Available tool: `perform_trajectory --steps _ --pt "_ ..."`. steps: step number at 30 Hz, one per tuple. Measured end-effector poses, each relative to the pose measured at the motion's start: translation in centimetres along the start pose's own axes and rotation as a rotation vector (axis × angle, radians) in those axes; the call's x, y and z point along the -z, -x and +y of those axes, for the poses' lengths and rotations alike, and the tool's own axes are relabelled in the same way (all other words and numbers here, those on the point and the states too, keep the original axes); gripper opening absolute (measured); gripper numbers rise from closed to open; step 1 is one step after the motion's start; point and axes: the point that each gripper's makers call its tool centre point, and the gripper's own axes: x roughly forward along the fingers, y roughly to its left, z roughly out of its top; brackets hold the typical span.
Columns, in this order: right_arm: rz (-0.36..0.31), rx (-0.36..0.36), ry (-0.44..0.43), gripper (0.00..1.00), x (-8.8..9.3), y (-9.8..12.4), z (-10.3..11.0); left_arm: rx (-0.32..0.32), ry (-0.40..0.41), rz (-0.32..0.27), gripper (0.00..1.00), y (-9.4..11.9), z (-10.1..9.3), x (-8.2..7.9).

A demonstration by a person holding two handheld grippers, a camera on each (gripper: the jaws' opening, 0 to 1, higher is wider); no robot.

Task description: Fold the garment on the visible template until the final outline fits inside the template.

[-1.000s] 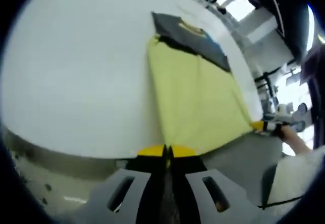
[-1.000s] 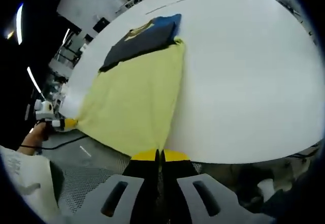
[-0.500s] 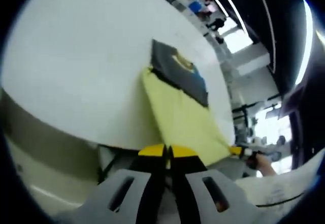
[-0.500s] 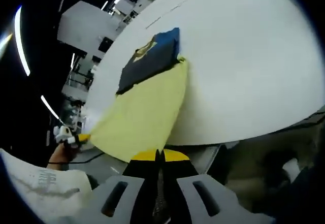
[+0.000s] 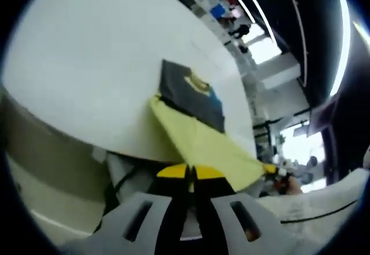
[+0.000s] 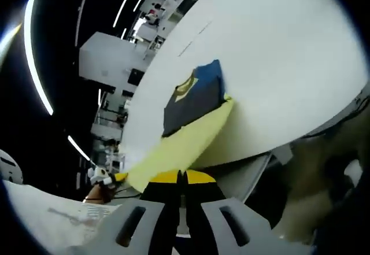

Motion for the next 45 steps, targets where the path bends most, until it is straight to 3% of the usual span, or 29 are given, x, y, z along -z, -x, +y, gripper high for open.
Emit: perform_trajectory --steps 3,12,16,20,23,35,45 --pt "-0.001 -0.010 -0.012 0.02 0.3 0.4 0.6 -0.006 -0.022 0.015 0.00 0.3 -0.4 0.4" --pt "-0.004 -0.005 -0.005 0.02 0.4 1.4 1.4 0.033 -0.016 -0.003 0.00 0.9 -1.4 -0.5" --pt "-0.009 0.005 -0.008 0.02 0.2 1.1 1.0 0.041 0.011 -0.015 0.00 0.4 -1.0 -1.0" --pt "-0.017 -0.002 -0.012 0.02 -0.4 0.5 0.9 0.005 -0.044 0.020 0.00 -0.6 -0.4 -1.1" --pt "-0.021 -0.003 -0.006 0.02 -0.9 -0.1 0.9 0.016 -0.051 0.021 0.00 -1.3 -0.6 -1.8" --pt "-0.094 -0.045 -0.013 0.02 -7.3 -3.1 1.1 0.077 -0.083 -0.016 0.00 -4.3 -1.9 -8.2" --pt "-0.116 -0.057 -0.011 0.02 -12.4 -6.0 0.8 0.051 -0.152 -0.004 0.00 -7.2 -1.4 -13.5"
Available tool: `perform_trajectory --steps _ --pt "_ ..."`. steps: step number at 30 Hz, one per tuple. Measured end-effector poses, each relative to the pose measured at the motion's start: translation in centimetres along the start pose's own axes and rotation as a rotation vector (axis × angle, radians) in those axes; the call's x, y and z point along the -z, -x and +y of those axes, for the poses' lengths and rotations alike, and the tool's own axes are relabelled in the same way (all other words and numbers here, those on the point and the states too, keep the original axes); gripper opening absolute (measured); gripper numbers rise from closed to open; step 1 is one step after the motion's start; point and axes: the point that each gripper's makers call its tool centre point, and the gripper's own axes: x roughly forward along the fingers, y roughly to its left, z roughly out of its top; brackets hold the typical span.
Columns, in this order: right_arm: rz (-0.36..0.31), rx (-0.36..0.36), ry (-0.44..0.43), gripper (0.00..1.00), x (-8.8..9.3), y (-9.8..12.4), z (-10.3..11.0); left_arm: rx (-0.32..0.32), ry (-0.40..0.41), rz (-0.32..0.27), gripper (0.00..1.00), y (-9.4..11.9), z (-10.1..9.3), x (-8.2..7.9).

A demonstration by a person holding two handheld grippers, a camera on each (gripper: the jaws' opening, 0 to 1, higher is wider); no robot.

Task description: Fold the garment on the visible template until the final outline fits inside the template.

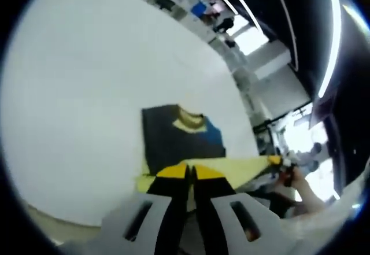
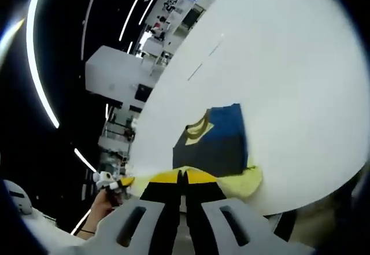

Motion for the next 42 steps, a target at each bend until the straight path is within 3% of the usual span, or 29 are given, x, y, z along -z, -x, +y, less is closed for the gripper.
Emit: perform_trajectory --steps 6,15,20,24,34,42 --pt "-0.019 -0.005 0.009 0.02 -2.0 -1.9 0.5 0.027 -0.004 -0.010 0.00 -2.0 0.0 -2.6" --pt "-0.029 0.015 -0.005 0.02 -4.8 -4.5 -1.3 0.021 0.027 -0.001 0.00 -4.4 2.5 -5.1" --pt "-0.011 0.029 -0.017 0.02 -5.0 -5.8 -2.3 0.005 0.044 0.018 0.00 -5.8 3.2 -4.9" --pt "0.001 0.046 -0.034 0.02 -5.3 -6.9 -3.7 0.005 0.063 0.032 0.00 -7.0 4.8 -5.5" --pt "-0.001 0.076 -0.070 0.02 -6.1 -8.3 -5.5 -0.010 0.081 0.062 0.00 -9.5 6.2 -6.4" --pt "0.023 0.106 -0.097 0.02 -6.2 -10.2 -7.7 -0.016 0.139 0.083 0.00 -11.3 7.2 -5.5"
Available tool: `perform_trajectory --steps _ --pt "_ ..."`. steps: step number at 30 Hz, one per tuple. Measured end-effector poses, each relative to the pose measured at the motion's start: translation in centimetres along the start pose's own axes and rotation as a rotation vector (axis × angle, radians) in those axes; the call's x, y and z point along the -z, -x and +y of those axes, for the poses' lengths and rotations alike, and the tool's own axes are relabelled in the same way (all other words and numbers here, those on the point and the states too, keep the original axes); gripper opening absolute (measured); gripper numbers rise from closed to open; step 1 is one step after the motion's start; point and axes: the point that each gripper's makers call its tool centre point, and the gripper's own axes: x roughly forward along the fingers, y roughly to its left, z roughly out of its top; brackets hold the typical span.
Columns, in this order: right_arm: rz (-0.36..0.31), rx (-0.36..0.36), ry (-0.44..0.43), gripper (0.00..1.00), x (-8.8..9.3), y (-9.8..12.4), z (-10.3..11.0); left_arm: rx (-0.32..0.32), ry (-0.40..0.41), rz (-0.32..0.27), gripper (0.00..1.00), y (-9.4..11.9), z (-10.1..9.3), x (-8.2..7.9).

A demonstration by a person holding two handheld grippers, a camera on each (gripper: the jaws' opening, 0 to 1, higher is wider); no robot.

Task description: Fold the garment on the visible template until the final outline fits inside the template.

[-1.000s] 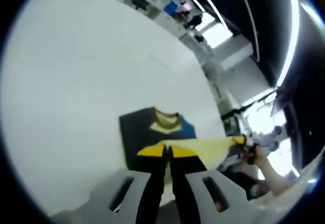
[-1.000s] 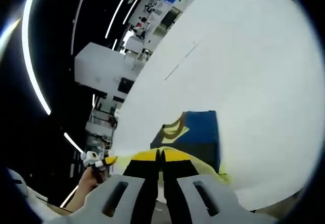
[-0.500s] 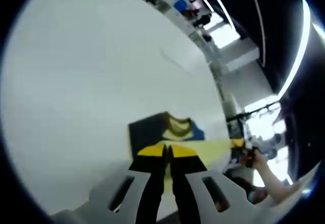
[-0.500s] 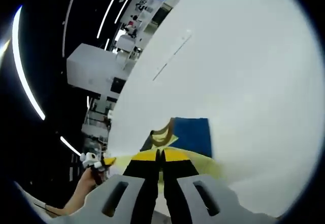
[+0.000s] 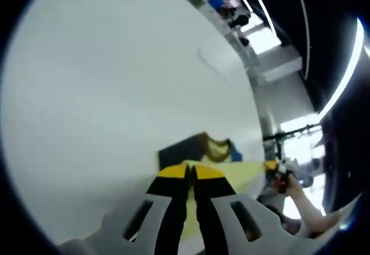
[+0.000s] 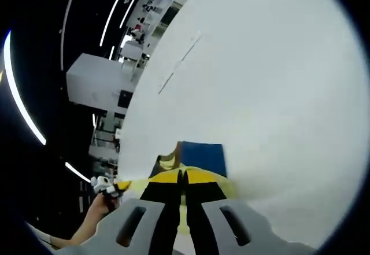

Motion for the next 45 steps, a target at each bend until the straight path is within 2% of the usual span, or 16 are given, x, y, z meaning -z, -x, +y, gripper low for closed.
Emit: perform_trajectory --steps 10,15,20,24,28,30,41,45 --pt "0.011 0.026 -0.046 0.02 -1.4 -2.3 -2.2 -0.003 0.053 0.020 0.00 -1.8 2.4 -1.2" --pt "0.025 0.044 -0.052 0.02 -1.7 -3.1 -3.2 0.005 0.096 0.027 0.00 -2.6 1.6 -0.1" --pt "0.028 0.057 -0.073 0.02 -2.0 -3.8 -4.2 -0.004 0.105 0.036 0.00 -3.2 1.5 0.3" --pt "0.031 0.065 -0.077 0.02 -2.2 -4.2 -4.5 -0.005 0.113 0.036 0.00 -3.4 2.1 -0.1" --pt "0.037 0.071 -0.082 0.02 -2.0 -4.5 -4.8 -0.009 0.122 0.040 0.00 -3.5 1.7 0.4" --pt "0.039 0.073 -0.084 0.02 -2.1 -4.5 -5.0 -0.007 0.126 0.041 0.00 -3.6 2.5 -0.2" --pt "0.039 0.074 -0.114 0.03 -2.3 -5.2 -5.6 -0.001 0.169 0.044 0.00 -3.8 2.7 -0.4" --pt "0.022 0.066 -0.137 0.03 -2.2 -5.3 -5.6 -0.002 0.185 0.037 0.00 -4.0 2.9 -0.5"
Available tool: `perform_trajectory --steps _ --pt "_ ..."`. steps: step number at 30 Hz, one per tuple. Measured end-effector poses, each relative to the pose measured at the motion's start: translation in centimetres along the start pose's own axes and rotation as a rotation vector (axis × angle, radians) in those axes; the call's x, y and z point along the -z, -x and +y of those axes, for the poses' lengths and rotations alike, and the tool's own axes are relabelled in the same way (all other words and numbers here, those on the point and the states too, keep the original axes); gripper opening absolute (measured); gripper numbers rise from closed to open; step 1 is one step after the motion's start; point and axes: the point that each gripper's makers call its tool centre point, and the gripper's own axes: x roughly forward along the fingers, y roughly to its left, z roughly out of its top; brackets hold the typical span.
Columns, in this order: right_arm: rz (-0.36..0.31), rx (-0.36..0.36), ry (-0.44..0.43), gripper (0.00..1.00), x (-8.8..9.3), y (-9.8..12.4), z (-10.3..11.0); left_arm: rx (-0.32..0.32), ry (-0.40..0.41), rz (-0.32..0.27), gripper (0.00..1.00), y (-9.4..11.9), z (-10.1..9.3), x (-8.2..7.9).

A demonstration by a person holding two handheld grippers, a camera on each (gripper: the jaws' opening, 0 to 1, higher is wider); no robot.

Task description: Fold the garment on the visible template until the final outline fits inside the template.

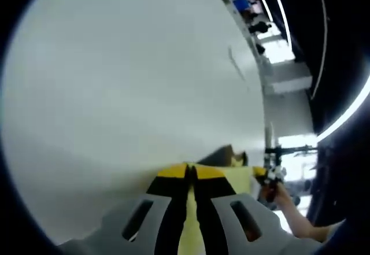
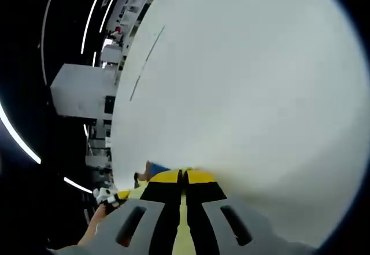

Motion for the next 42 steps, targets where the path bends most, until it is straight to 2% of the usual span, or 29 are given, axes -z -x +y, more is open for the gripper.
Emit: perform_trajectory --steps 5,10,12,14,16,18,19,20,23,27,32,34,36,37,38,39,40,42 --pt "-0.019 -0.022 -0.031 0.03 -0.3 0.0 0.1 0.025 0.036 -0.015 0.00 0.0 -0.3 -0.2" --pt "-0.052 -0.062 -0.080 0.06 -0.8 0.2 0.9 0.047 0.064 -0.021 0.00 0.3 -1.5 0.3" --pt "-0.080 -0.094 -0.137 0.09 -1.3 0.2 1.4 0.053 0.086 -0.055 0.01 0.4 -1.3 -0.5" --pt "-0.091 -0.124 -0.214 0.12 -1.6 0.2 1.8 0.090 0.182 -0.085 0.02 0.6 -1.8 -1.1" --pt "-0.091 -0.120 -0.209 0.13 -1.8 0.1 1.5 0.130 0.215 -0.126 0.00 0.6 -1.9 -2.2" --pt "-0.120 -0.126 -0.221 0.13 -2.5 0.1 1.6 0.144 0.240 -0.159 0.00 0.8 -2.0 -3.0" --pt "-0.130 -0.130 -0.232 0.13 -2.8 0.1 1.6 0.139 0.236 -0.165 0.00 0.8 -1.9 -3.1" --pt "-0.136 -0.134 -0.240 0.13 -3.0 0.1 1.6 0.133 0.232 -0.176 0.00 0.9 -1.3 -4.0" --pt "-0.143 -0.141 -0.232 0.12 -3.3 0.1 2.0 0.131 0.224 -0.182 0.00 0.9 -1.3 -4.5" --pt "-0.145 -0.144 -0.214 0.12 -3.2 0.3 2.5 0.131 0.185 -0.166 0.00 1.1 -1.5 -4.0" --pt "-0.146 -0.125 -0.185 0.11 -3.5 0.3 1.6 0.133 0.144 -0.149 0.05 1.3 -1.9 -2.4" --pt "-0.152 -0.118 -0.165 0.11 -3.4 0.4 1.6 0.124 0.066 -0.148 0.09 1.4 -1.8 -2.2" --pt "-0.202 -0.114 -0.049 0.11 -4.3 0.7 1.9 0.108 -0.108 -0.166 0.16 1.6 -1.9 -2.5" --pt "-0.230 -0.107 0.055 0.12 -4.8 1.1 2.1 0.093 -0.191 -0.178 0.20 1.8 -1.9 -2.6" --pt "-0.244 -0.099 0.124 0.13 -4.9 1.3 2.4 0.068 -0.308 -0.199 0.25 2.0 -2.4 -2.3" --pt "-0.264 -0.091 0.242 0.14 -5.1 1.7 2.8 0.052 -0.397 -0.220 0.32 2.3 -2.3 -2.7" --pt "-0.274 -0.082 0.317 0.15 -5.1 2.1 3.2 0.031 -0.501 -0.248 0.37 2.6 -2.1 -3.3" --pt "-0.289 -0.065 0.430 0.16 -5.1 2.6 3.6 0.021 -0.618 -0.233 0.44 2.9 -2.0 -3.0"
